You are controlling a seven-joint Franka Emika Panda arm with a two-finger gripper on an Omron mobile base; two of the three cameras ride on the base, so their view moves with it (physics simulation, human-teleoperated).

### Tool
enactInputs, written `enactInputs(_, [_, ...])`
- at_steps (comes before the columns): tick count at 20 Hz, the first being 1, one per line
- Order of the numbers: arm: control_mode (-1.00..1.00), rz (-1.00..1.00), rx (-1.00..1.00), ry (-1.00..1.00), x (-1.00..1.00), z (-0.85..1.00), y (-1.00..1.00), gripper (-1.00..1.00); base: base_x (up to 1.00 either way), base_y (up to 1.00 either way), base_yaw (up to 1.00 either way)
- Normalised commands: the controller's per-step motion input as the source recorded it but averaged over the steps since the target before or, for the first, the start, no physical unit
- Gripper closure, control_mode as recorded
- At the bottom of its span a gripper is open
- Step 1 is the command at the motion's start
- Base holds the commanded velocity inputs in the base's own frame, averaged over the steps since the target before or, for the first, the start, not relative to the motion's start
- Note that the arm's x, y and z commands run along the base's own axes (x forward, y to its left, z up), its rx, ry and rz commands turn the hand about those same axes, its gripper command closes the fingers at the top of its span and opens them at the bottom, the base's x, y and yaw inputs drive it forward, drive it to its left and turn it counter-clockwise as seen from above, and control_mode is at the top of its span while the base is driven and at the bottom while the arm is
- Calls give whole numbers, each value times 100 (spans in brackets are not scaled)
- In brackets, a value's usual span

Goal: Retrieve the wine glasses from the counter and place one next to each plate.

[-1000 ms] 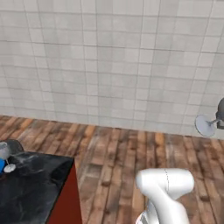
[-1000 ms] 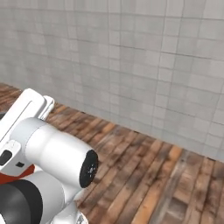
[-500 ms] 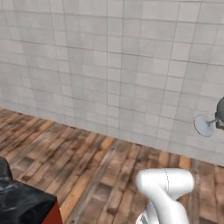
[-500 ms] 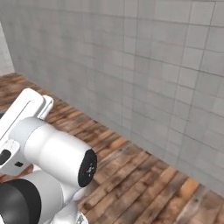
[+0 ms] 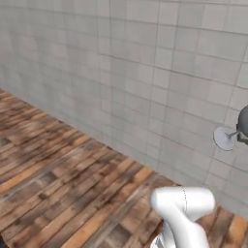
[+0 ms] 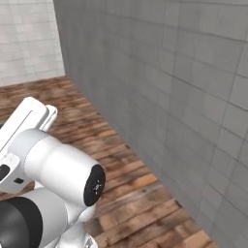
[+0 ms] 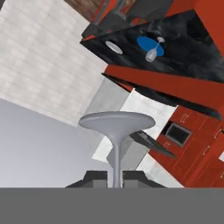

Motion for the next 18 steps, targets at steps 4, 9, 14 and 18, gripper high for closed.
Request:
enactInputs(4, [100, 0, 0, 0, 0, 0, 0, 100, 100, -53, 58])
enactInputs(9, [100, 0, 0, 0, 0, 0, 0, 100, 100, -52, 60])
enactInputs(14, [100, 0, 0, 0, 0, 0, 0, 100, 100, -52, 61])
enactInputs(18, [100, 0, 0, 0, 0, 0, 0, 100, 100, -51, 61])
